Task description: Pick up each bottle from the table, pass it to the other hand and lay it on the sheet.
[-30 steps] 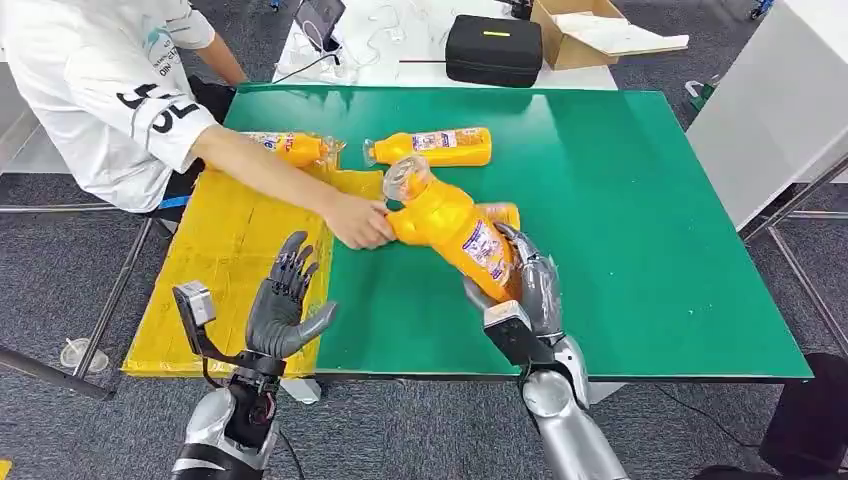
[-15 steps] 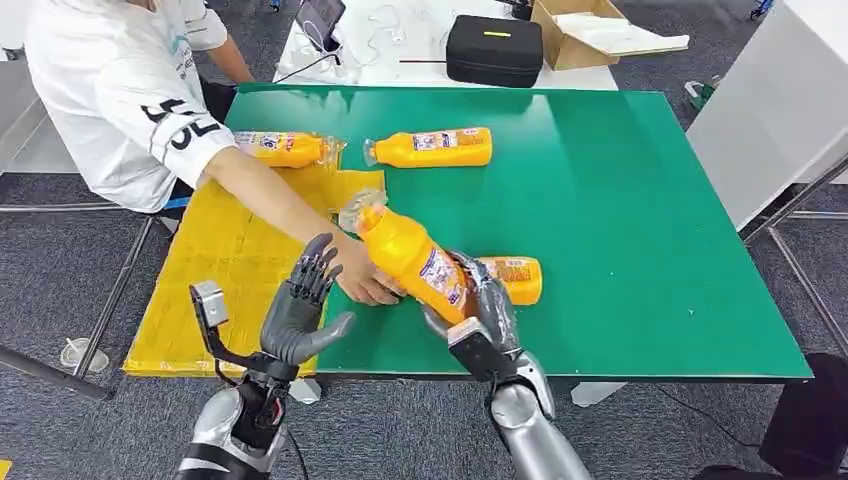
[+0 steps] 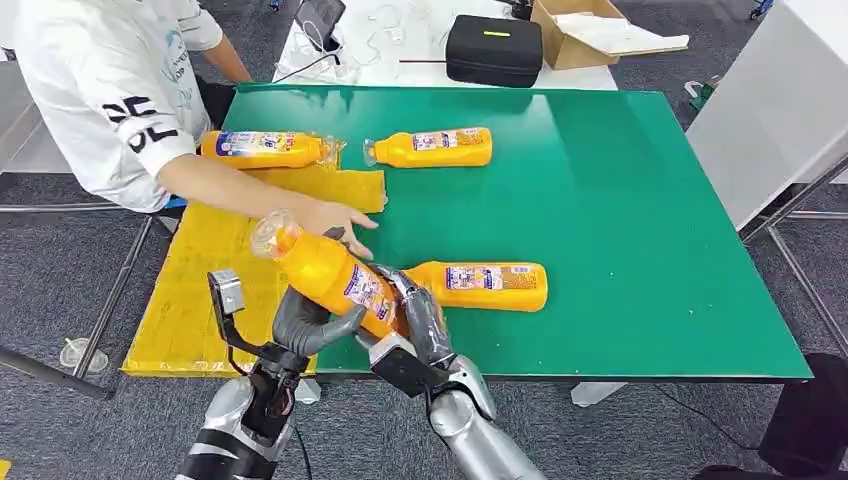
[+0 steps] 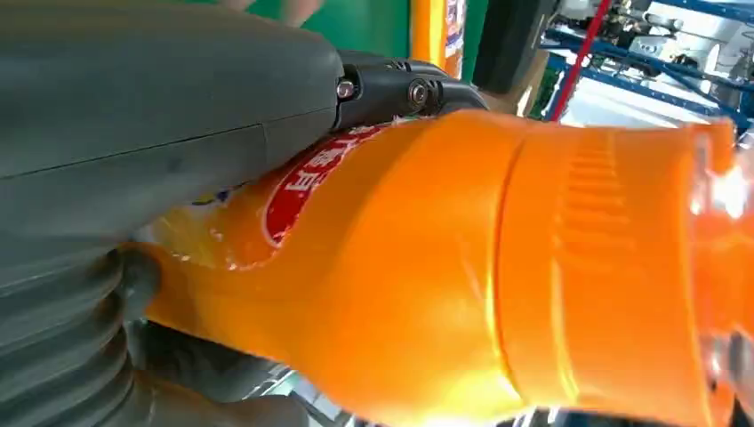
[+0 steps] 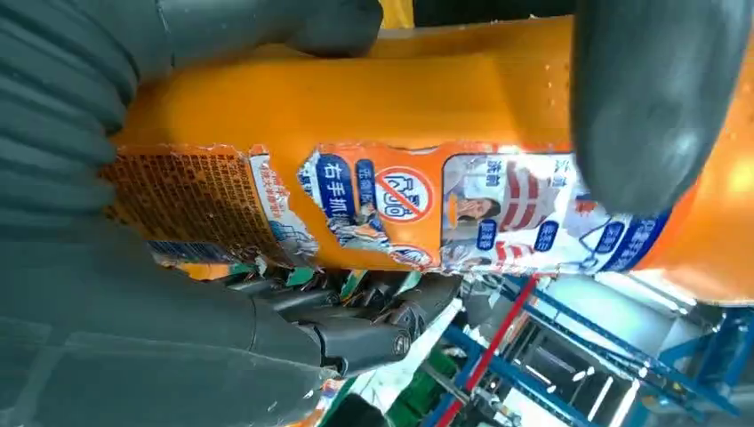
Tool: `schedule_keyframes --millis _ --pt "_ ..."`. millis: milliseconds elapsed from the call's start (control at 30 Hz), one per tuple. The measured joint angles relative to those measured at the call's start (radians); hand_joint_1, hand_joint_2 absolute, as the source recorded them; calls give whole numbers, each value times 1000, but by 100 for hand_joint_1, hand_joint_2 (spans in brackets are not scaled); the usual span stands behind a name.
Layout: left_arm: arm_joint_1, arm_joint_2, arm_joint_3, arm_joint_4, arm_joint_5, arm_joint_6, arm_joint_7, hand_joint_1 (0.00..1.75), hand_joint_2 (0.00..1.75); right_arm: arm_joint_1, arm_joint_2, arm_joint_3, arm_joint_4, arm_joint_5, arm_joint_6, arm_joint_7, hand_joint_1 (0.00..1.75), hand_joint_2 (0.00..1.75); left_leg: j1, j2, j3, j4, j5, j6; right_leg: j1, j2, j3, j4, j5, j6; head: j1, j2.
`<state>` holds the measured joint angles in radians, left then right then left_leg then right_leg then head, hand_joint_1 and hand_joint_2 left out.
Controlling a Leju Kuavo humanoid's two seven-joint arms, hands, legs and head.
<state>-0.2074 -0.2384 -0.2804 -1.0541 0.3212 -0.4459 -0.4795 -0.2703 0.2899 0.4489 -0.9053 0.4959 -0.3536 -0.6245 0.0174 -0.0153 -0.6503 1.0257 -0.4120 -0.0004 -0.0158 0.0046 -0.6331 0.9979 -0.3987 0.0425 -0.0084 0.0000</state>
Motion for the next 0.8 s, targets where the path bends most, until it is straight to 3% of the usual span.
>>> schedule_keyframes --millis 133,167,200,233,800 --pt "-5 0 0 16 3 -1 -2 0 175 -11 7 29 49 -1 4 4 175 175 0 0 0 0 0 0 0 0 0 0 0 0 0 0" --pt "-5 2 1 20 8 -3 -3 49 175 -13 9 32 58 -2 5 4 175 175 0 0 0 0 0 0 0 0 0 0 0 0 0 0" --pt "-4 3 2 22 16 -6 -3 49 175 -16 10 36 69 -3 6 5 175 175 0 0 0 0 0 0 0 0 0 0 0 0 -1 0" --pt "-4 3 5 24 23 -9 -5 175 175 -21 10 41 82 -5 6 5 175 175 0 0 0 0 0 0 0 0 0 0 0 0 0 0" --pt "12 6 21 24 55 -20 -6 175 175 -35 12 56 132 -19 5 20 175 175 0 0 0 0 0 0 0 0 0 0 0 0 0 0"
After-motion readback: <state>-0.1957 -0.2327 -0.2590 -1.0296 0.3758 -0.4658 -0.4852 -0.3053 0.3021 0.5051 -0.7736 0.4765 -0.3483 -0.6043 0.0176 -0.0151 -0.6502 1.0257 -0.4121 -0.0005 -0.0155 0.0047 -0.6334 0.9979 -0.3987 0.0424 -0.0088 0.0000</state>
